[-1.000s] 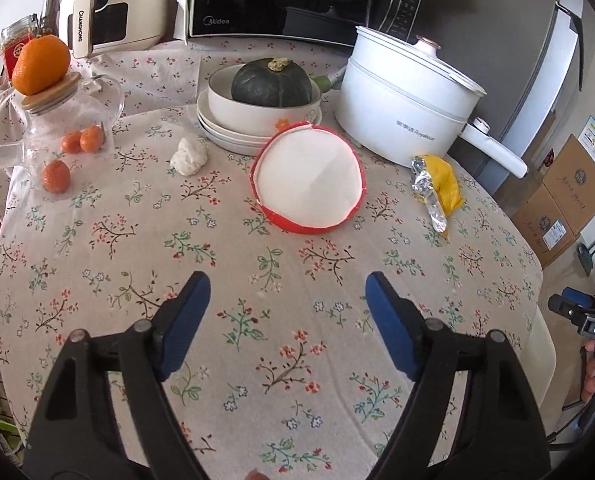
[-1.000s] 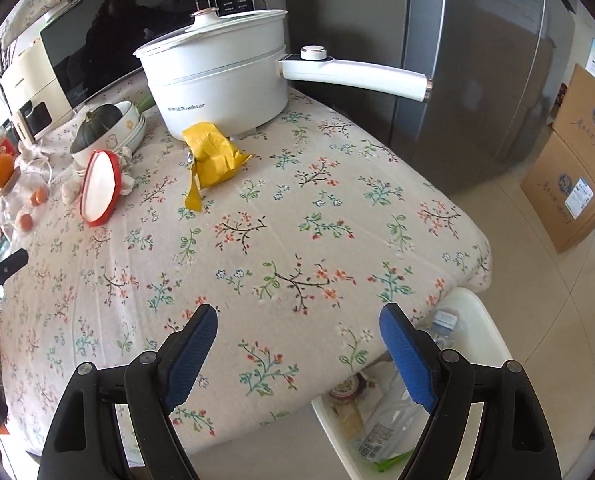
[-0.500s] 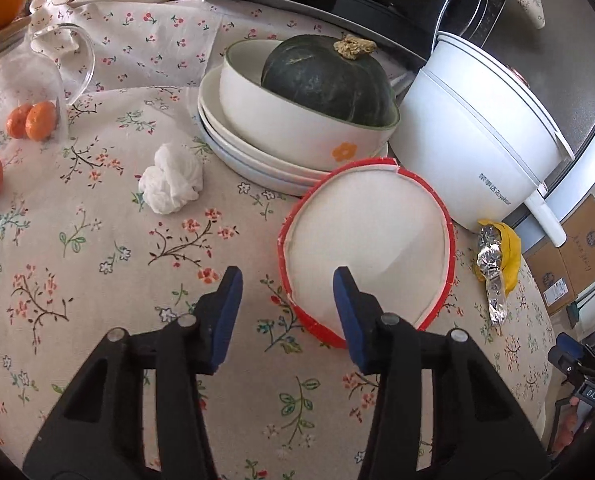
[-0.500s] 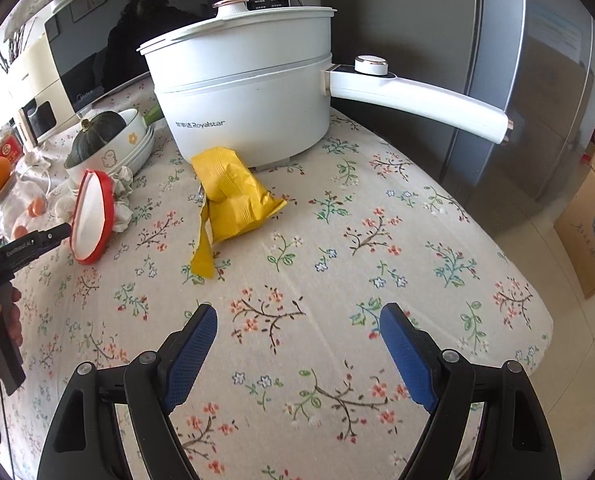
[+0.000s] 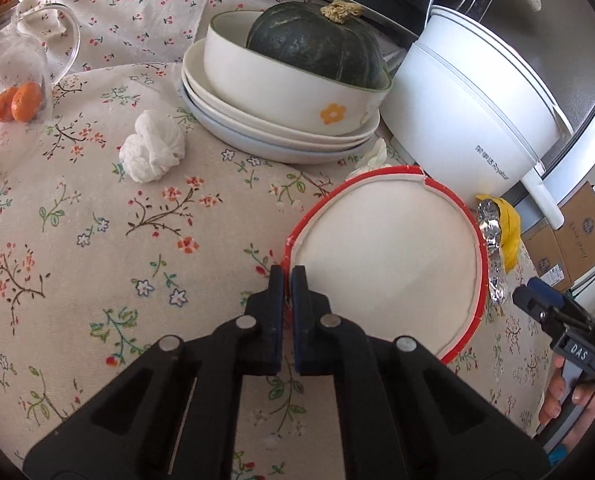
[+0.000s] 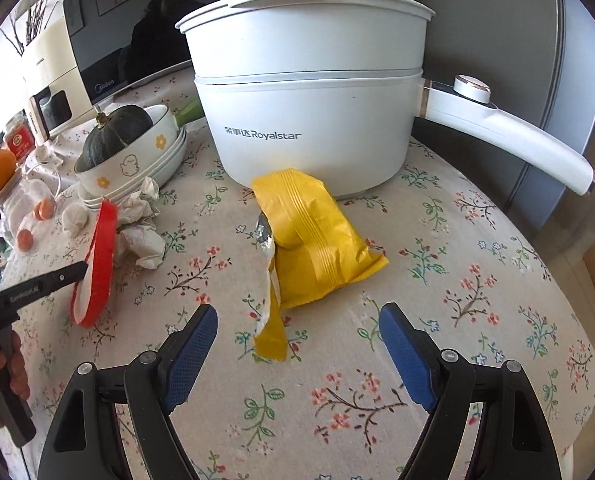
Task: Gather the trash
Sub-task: 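Grasp the red-rimmed lid with the left gripper while the right grasps the yellow foil bag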
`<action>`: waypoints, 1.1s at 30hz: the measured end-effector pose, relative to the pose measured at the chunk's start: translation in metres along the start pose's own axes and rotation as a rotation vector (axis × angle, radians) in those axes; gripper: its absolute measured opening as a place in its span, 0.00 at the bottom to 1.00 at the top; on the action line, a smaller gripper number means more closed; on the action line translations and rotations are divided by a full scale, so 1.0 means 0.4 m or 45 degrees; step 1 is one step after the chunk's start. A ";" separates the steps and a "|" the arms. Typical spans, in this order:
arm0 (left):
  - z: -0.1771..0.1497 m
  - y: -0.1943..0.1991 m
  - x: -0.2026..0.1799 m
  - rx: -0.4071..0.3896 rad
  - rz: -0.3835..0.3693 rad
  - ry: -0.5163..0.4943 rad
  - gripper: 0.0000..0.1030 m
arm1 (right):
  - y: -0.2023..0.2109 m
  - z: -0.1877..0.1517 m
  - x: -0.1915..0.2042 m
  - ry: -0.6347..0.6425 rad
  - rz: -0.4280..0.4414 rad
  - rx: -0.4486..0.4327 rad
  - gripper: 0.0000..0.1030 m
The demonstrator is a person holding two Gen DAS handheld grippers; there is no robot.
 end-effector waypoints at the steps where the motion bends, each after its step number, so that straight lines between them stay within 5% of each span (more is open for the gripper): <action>1: -0.011 0.008 -0.001 0.006 0.009 -0.019 0.04 | -0.011 0.006 0.003 0.005 -0.017 0.007 0.73; 4: -0.042 0.041 0.005 0.018 0.046 -0.060 0.04 | -0.052 0.007 0.012 0.020 -0.018 0.068 0.34; 5: -0.051 0.052 0.009 0.023 0.054 -0.064 0.03 | -0.067 0.001 0.018 0.019 -0.002 0.099 0.07; 6: -0.061 0.064 0.012 0.030 0.064 -0.070 0.03 | -0.072 -0.009 0.019 0.012 0.003 0.127 0.02; 33: -0.310 0.459 0.007 0.002 0.044 -0.080 0.03 | 0.439 -0.232 0.122 0.012 0.057 0.104 0.01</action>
Point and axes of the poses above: each gripper's, at about its wrist camera, not at the fingertips, and y roughly against the way its jaws point, x to its left, z to its top, the point moved 10 cm from there along -y, roughly the way its jaws point, and after that the axes turned 8 degrees about y, right-handed, at the moved point
